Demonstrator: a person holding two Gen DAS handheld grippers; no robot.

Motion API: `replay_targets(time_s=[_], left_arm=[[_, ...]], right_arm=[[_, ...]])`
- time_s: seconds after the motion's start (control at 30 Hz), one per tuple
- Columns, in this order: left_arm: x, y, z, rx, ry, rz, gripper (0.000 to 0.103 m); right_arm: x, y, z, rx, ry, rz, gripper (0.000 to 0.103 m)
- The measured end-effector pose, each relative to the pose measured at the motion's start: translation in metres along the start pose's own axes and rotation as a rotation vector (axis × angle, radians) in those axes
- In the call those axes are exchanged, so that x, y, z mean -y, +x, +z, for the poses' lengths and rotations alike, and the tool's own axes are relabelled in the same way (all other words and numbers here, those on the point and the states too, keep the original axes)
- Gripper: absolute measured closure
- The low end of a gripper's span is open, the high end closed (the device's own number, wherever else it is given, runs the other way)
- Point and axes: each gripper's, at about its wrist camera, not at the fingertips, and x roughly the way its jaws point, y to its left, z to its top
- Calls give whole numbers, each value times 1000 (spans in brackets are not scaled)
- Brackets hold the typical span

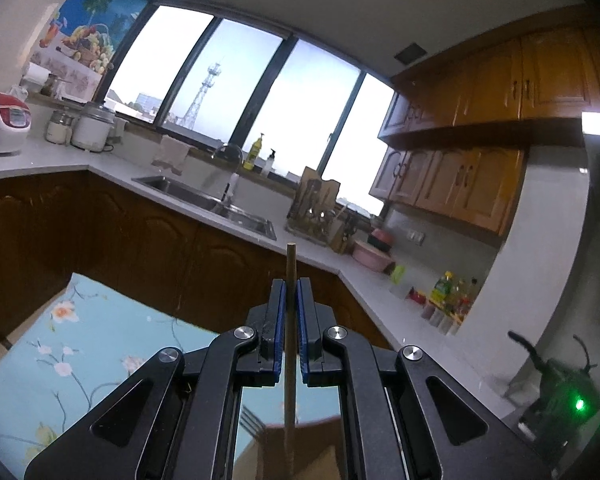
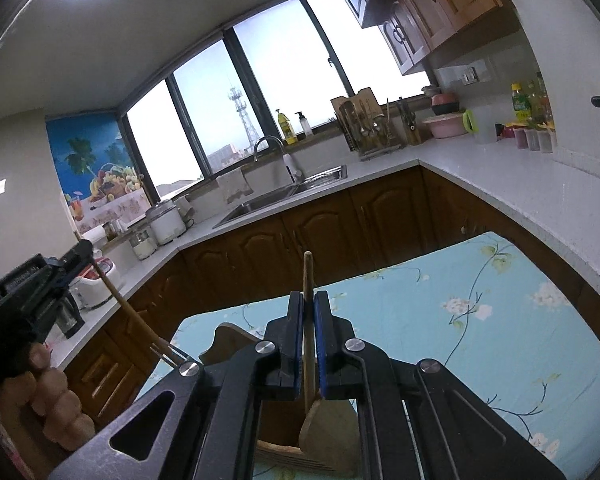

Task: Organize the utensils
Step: 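Carry both chopsticks to the wooden holder and drop them in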

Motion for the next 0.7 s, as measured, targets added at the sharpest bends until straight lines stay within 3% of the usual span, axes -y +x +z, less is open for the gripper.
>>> replay_targets(time_s=[0.37,0.7], left_arm=[[-11,8,-45,-166,23,11,98],[-8,7,-46,-224,36,10,98]], right_arm=[[2,0,0,-19,-10,-18,96],[7,-1,-2,-36,8,-18,92]])
